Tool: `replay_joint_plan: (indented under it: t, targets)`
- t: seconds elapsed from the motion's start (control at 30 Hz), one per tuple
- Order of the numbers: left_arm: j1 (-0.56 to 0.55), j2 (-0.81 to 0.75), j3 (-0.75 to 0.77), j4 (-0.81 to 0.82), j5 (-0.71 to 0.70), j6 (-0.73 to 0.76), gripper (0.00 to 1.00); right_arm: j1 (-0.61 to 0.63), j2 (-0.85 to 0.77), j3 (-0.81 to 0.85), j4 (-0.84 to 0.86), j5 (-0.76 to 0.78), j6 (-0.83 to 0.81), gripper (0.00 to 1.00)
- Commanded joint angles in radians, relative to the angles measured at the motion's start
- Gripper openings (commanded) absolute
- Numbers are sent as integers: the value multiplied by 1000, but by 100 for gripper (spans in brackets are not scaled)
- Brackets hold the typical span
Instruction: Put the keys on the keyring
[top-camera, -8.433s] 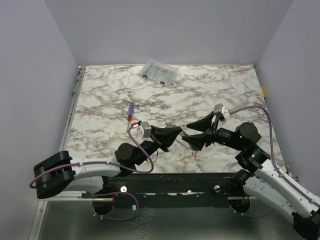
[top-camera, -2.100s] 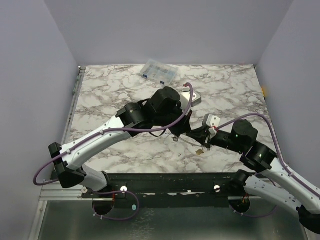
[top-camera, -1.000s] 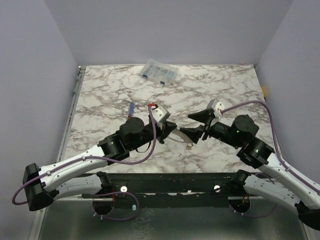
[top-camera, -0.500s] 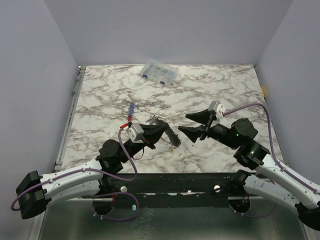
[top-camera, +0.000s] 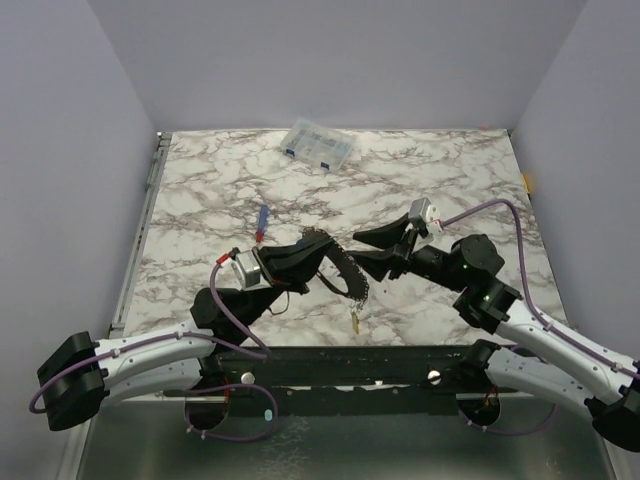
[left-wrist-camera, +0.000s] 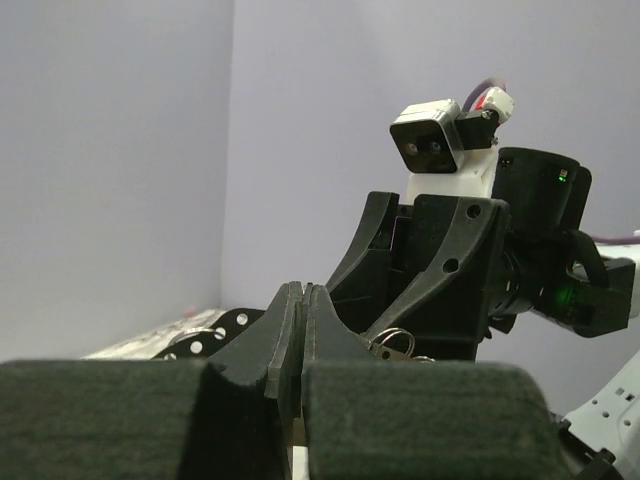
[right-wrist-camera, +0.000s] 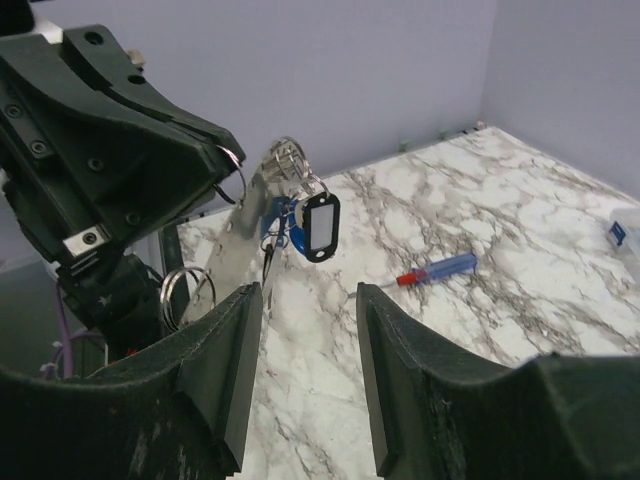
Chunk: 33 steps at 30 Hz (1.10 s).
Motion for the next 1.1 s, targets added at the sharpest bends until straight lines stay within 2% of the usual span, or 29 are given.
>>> replay_joint_plan:
  t: [0.0, 0.43, 0.77, 0.87, 1.07]
  targets:
    - [0, 54, 0, 203, 34, -52, 0, -3, 27, 12, 118, -67, 35, 50]
    - [0, 191, -22, 408, 5, -67, 0, -3, 122, 95, 179, -166, 127, 45]
    - [2, 251, -6, 478, 24, -97, 0, -3, 107, 139, 88, -99, 36, 45]
    - [2, 239, -6, 479, 24, -97, 0, -3, 77, 124, 48, -144, 8, 48]
    - [2, 214, -2, 477, 41, -122, 0, -4, -39, 27, 104, -164, 17, 56]
